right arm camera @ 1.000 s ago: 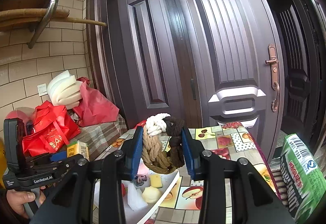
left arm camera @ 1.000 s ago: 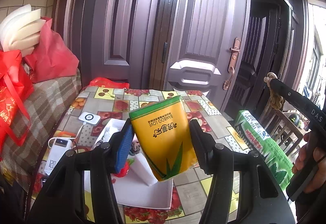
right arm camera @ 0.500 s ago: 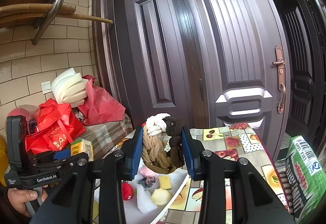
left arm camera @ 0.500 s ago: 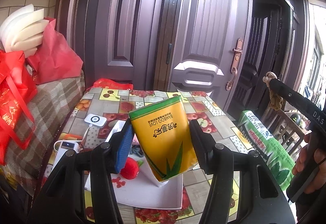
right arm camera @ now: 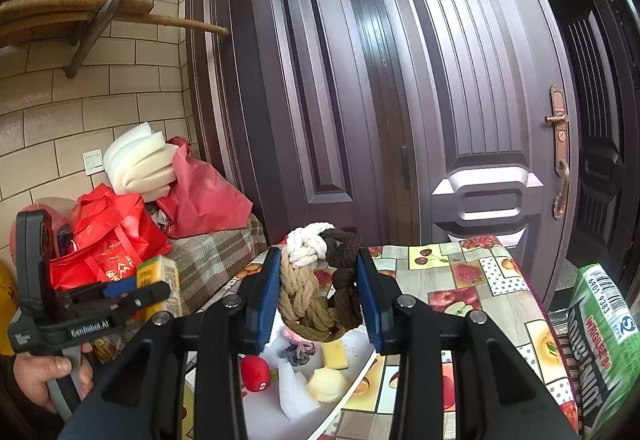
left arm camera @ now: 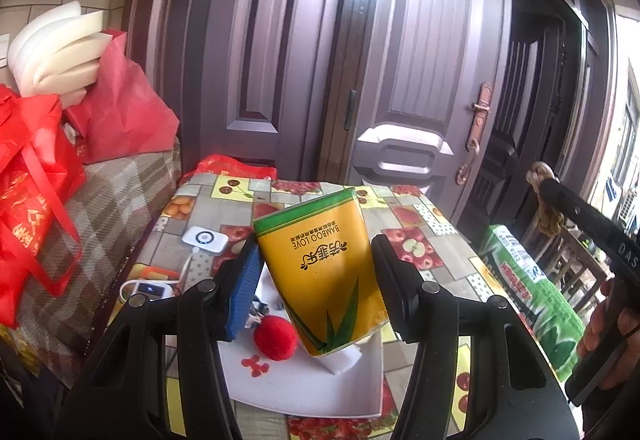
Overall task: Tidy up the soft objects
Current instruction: 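Carry the yellow tissue pack and rope toy over the white tray with both grippers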
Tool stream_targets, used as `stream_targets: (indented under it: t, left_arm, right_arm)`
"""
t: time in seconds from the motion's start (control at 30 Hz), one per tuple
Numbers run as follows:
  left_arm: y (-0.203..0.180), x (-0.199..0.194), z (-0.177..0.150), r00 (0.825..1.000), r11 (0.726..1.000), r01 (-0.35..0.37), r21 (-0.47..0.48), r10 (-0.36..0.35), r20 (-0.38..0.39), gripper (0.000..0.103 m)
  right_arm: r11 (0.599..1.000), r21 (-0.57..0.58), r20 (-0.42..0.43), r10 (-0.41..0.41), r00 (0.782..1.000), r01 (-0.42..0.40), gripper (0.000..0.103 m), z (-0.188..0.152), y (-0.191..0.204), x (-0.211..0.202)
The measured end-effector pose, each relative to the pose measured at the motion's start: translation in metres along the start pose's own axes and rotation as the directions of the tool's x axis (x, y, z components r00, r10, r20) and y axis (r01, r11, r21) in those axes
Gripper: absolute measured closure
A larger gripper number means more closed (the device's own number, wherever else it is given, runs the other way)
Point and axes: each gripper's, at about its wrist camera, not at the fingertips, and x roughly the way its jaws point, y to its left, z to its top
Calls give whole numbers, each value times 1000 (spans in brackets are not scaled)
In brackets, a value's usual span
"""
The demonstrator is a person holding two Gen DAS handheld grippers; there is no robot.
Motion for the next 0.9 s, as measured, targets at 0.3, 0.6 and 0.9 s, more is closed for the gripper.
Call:
stream_targets:
  t: [0.3, 0.6, 0.9]
  left_arm:
    - [18, 6, 19, 999, 1000, -25, 12, 24, 20, 48]
    - [12, 36, 37, 1000, 999, -16, 52, 16, -10, 48]
    - [7, 64, 30, 998, 999, 6, 53, -3, -56, 48]
  right_arm:
    - [1000, -8, -4, 5, 1000, -5, 66, 1, 4, 5]
    - [997, -24, -49, 76, 996, -77, 66, 6, 18, 42]
    - [991, -34, -108, 127, 986, -132, 66, -3, 34, 73]
